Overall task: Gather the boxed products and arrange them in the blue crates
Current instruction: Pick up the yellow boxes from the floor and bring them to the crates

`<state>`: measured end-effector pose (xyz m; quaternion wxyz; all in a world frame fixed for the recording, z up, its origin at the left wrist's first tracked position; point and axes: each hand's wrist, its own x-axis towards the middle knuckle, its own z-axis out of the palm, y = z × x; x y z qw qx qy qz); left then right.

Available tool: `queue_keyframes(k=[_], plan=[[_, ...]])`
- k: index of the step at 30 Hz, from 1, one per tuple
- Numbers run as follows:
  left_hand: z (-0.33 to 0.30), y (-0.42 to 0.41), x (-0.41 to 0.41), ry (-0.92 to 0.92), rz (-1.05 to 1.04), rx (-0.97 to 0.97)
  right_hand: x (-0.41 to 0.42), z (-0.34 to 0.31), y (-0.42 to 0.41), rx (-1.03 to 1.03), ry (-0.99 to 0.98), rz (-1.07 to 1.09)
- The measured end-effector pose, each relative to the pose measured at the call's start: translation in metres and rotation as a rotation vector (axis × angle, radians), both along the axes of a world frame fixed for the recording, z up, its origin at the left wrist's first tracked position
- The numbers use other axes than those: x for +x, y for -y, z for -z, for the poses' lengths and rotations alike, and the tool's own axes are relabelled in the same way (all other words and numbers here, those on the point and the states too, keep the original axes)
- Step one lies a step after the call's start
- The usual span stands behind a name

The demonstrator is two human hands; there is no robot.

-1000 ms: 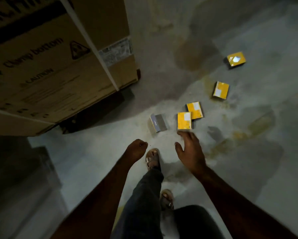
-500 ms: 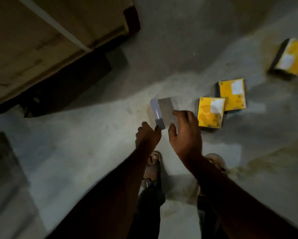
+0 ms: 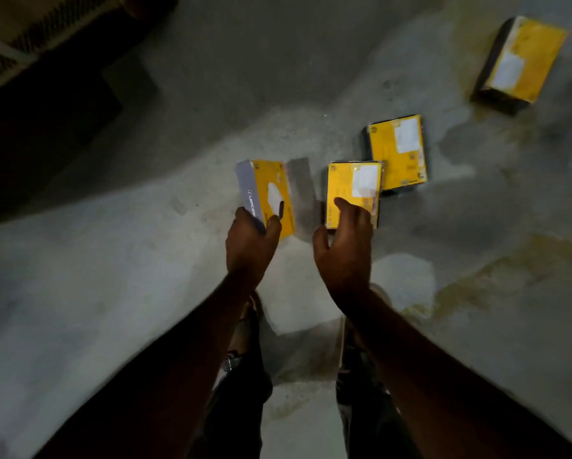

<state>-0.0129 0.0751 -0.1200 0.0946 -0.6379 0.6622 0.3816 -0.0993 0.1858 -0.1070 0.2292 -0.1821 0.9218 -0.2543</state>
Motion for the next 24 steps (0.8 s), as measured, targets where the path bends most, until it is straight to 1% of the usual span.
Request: queue_keyframes(k=[3,6,8,11,14,16,18,20,24], plan=[[-0.015,-0.017,-0.011,-0.101,-0.032,0.075,-0.026,0.01,-0.016,0.082,0.017,0.132],[-0.015,-0.03,-0.026,-0.148,-0.054,0.09,-0.049,0.024,-0.027,0.17,0.041,0.145],[-0.01,-0.036,-0.035,-0.179,-0.056,0.094,-0.063,0.036,-0.032,0.22,0.093,0.165],[-0.003,-0.044,-0.038,-0.209,-0.094,0.096,-0.078,0.059,-0.037,0.257,0.229,0.275],[0.004,-0.051,-0.032,-0.219,-0.127,0.091,-0.087,0.082,-0.037,0.177,0.421,0.391],[0.005,-0.052,-0.025,-0.231,-0.133,0.099,-0.089,0.093,-0.037,0.105,0.501,0.462],[0.006,-0.051,-0.015,-0.234,-0.121,0.099,-0.087,0.095,-0.037,0.038,0.501,0.498],[-0.002,-0.049,-0.004,-0.216,-0.149,0.098,-0.079,0.083,-0.036,-0.015,0.463,0.504],[-0.057,-0.033,0.005,-0.246,-0.294,0.115,-0.075,0.018,-0.029,-0.144,0.39,0.443]])
